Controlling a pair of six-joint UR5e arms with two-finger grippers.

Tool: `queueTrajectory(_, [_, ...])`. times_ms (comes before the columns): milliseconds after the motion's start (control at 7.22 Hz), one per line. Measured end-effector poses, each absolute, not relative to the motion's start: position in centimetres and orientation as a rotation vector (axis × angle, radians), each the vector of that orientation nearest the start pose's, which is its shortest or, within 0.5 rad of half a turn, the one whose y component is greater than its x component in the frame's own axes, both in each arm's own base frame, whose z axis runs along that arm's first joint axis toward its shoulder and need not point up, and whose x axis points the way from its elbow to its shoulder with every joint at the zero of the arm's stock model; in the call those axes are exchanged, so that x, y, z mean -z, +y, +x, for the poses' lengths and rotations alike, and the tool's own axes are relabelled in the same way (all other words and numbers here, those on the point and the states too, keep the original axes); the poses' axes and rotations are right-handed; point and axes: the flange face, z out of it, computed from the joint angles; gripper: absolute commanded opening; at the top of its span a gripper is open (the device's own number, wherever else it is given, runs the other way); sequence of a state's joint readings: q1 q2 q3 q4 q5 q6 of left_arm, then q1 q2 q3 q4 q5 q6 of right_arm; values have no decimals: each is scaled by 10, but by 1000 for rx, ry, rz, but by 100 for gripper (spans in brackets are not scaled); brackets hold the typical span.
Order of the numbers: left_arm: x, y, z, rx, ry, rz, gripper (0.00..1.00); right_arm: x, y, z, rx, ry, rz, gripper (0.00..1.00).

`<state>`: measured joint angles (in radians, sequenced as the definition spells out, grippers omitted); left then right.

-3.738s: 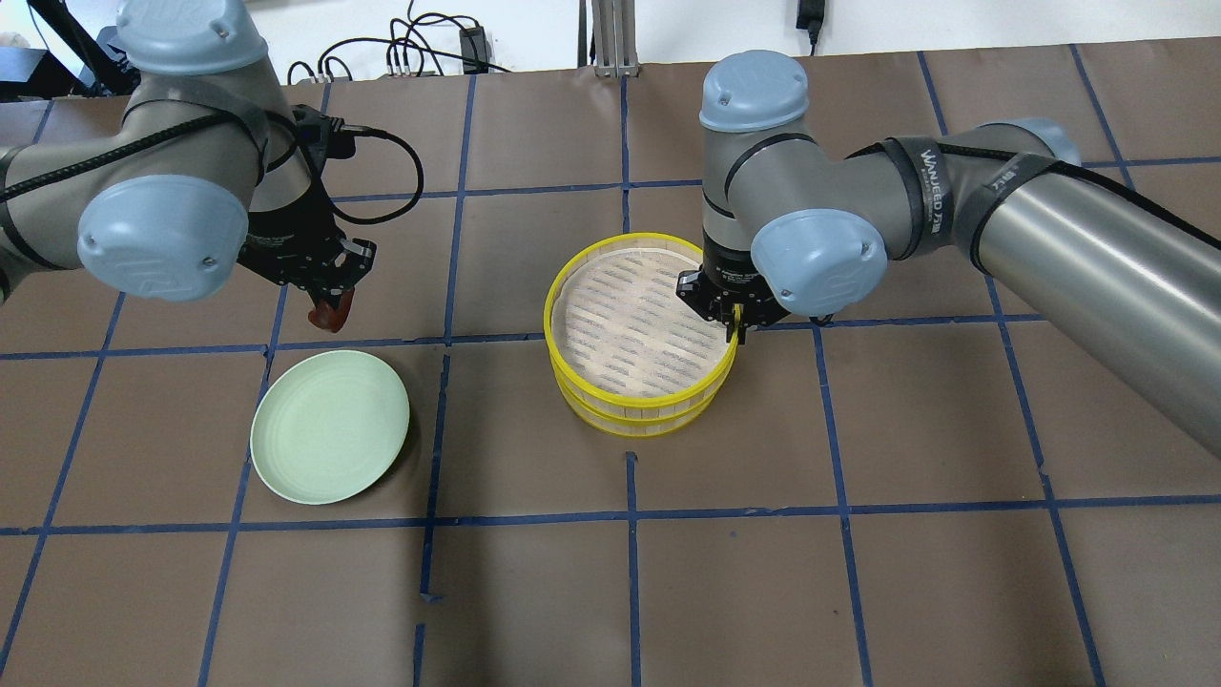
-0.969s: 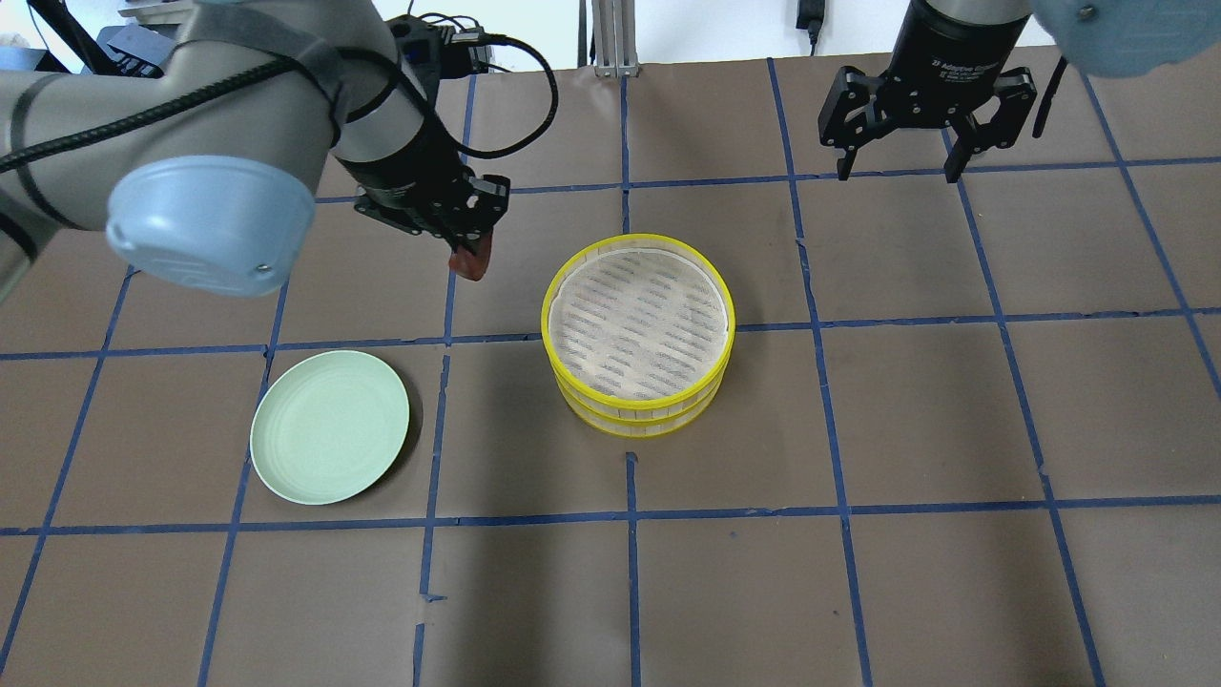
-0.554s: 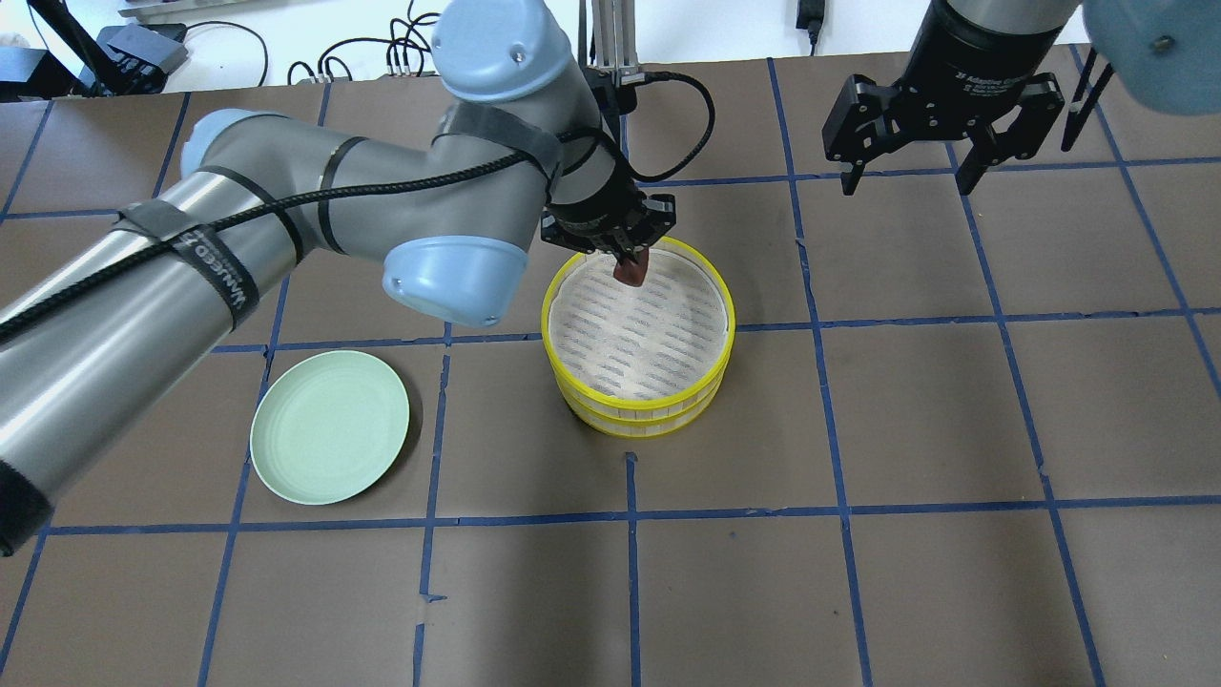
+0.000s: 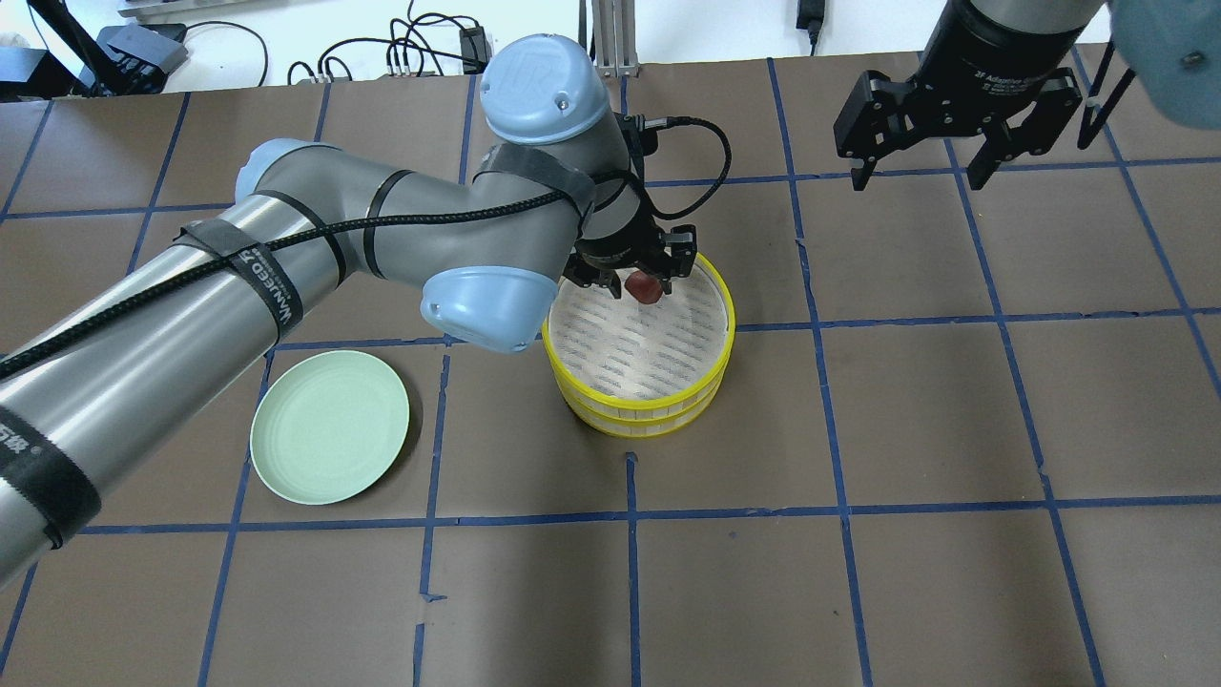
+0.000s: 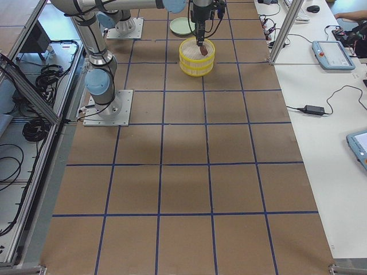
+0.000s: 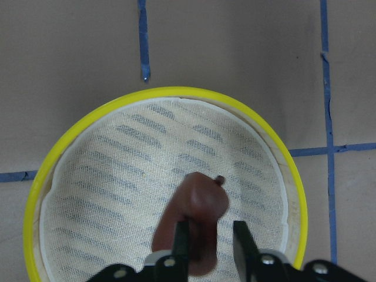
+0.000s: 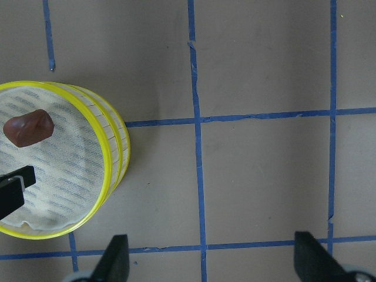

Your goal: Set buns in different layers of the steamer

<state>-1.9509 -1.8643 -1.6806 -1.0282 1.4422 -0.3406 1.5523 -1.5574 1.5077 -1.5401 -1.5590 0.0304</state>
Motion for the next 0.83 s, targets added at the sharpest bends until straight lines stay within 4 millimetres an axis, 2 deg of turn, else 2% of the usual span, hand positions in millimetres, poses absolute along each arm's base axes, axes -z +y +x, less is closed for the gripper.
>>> queueTrajectory(138, [-342,-505,-337,123,3255,99,100,-507,-501,126,24,3125,77,100])
queueTrajectory(277, [-368,-516,-296,71,3206,129,100,-507,-500,127,23,3120,75,100])
queueTrajectory(415, [-413,-522,-238,15,3180,136,100,-506,-500,127,22,3119,75,100])
queueTrajectory(554, [-455,-517,-186,-12,3174,85,100,-506,-500,127,20,3119,75,100])
queueTrajectory(692, [-489,-502,-149,-12,3173,17,100,-506,-500,127,19,3119,74,100])
queueTrajectory(831, [-513,-485,-130,2,3172,-30,100,-505,-500,127,16,3119,74,100])
